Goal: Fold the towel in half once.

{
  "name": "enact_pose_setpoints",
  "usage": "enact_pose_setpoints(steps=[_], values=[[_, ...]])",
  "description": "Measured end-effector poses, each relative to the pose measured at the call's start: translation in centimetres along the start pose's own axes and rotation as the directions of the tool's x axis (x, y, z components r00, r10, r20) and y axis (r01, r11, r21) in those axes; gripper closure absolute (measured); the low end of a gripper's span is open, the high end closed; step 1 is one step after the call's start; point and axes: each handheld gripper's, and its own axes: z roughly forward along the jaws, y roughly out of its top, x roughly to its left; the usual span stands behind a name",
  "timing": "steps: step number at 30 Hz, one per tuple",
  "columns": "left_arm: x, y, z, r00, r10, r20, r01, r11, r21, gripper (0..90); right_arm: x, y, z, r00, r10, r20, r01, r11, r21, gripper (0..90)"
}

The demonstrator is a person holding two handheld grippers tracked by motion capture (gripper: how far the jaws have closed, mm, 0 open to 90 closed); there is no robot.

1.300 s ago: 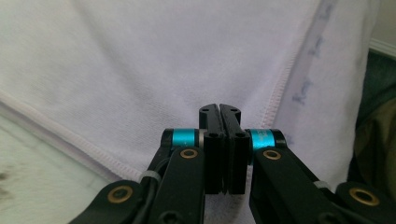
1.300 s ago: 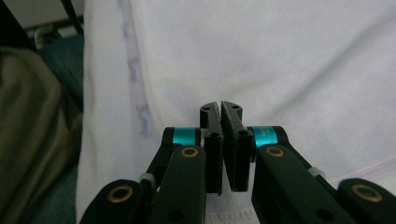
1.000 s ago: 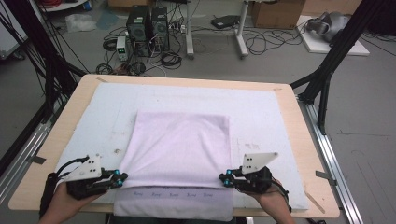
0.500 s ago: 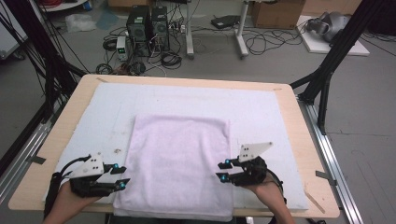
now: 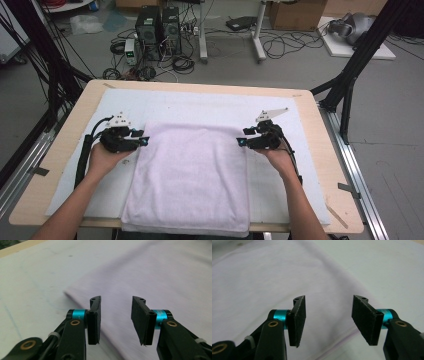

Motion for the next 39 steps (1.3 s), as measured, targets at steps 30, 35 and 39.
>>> enact_pose_setpoints(steps=[30, 35, 39], values=[[4.8, 8.1, 1.3, 0.9866, -0.065, -0.150, 0.044, 0.9893, -0.139, 85.6, -5.1, 7.9, -0.2, 0.9774, -0.061, 0.203, 0.056, 0.998, 0.029, 85.8], [5.8, 8.8, 0.9, 0.9748, -0.078, -0.209, 0.057, 0.9931, -0.102, 60.2, -6.2, 8.4, -0.3, 0.9648, -0.031, 0.261, 0.028, 1.000, 0.015, 57.2], [5.7, 7.4, 0.8, 0.9797, -0.068, -0.189, 0.054, 0.9956, -0.076, 57.7, -6.6, 6.2, 0.5, 0.9710, 0.023, 0.238, -0.038, 0.998, 0.059, 50.3]])
